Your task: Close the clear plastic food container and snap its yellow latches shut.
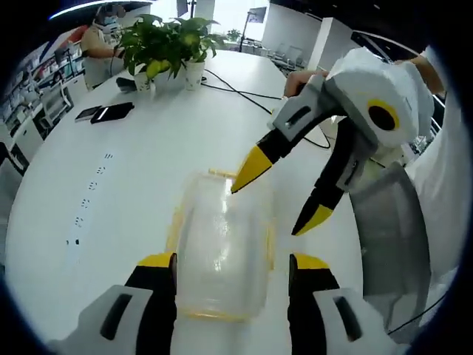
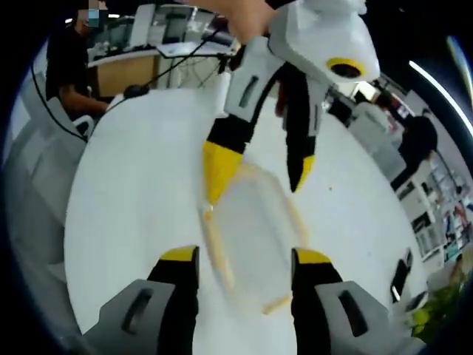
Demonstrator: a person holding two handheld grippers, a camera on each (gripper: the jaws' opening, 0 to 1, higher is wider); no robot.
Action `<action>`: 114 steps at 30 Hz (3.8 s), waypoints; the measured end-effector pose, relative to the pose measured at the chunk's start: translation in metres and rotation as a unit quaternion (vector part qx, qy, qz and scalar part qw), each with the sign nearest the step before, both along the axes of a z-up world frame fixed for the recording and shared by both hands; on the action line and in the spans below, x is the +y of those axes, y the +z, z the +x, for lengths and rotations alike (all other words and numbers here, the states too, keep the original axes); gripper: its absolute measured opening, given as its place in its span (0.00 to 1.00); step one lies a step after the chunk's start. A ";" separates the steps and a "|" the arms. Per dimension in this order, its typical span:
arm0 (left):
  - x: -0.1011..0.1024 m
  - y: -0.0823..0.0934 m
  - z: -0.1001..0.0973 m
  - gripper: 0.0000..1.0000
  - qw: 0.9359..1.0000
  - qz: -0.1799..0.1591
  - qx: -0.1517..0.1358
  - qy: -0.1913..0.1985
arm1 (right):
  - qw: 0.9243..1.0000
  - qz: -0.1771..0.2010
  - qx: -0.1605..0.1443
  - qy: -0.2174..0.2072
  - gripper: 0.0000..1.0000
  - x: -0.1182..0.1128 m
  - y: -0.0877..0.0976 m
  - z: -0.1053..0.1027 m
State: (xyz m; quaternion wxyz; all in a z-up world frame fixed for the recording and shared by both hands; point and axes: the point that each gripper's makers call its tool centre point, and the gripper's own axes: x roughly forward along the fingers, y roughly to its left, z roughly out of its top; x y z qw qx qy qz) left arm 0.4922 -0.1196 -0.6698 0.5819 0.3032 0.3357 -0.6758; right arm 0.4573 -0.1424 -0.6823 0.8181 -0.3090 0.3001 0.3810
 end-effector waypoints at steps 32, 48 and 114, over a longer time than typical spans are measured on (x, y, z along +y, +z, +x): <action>0.059 -0.036 -0.001 0.52 0.907 -0.183 -0.101 0.366 | 0.980 0.062 0.000 -0.189 0.43 -0.060 -0.037 -0.006; 0.054 -0.070 0.000 0.47 0.908 -0.169 -0.092 0.371 | 0.972 0.098 0.001 -0.212 0.41 -0.055 -0.060 0.000; 0.092 -0.056 0.002 0.44 0.898 -0.154 -0.115 0.397 | 0.974 0.104 0.000 -0.204 0.37 -0.027 -0.050 0.004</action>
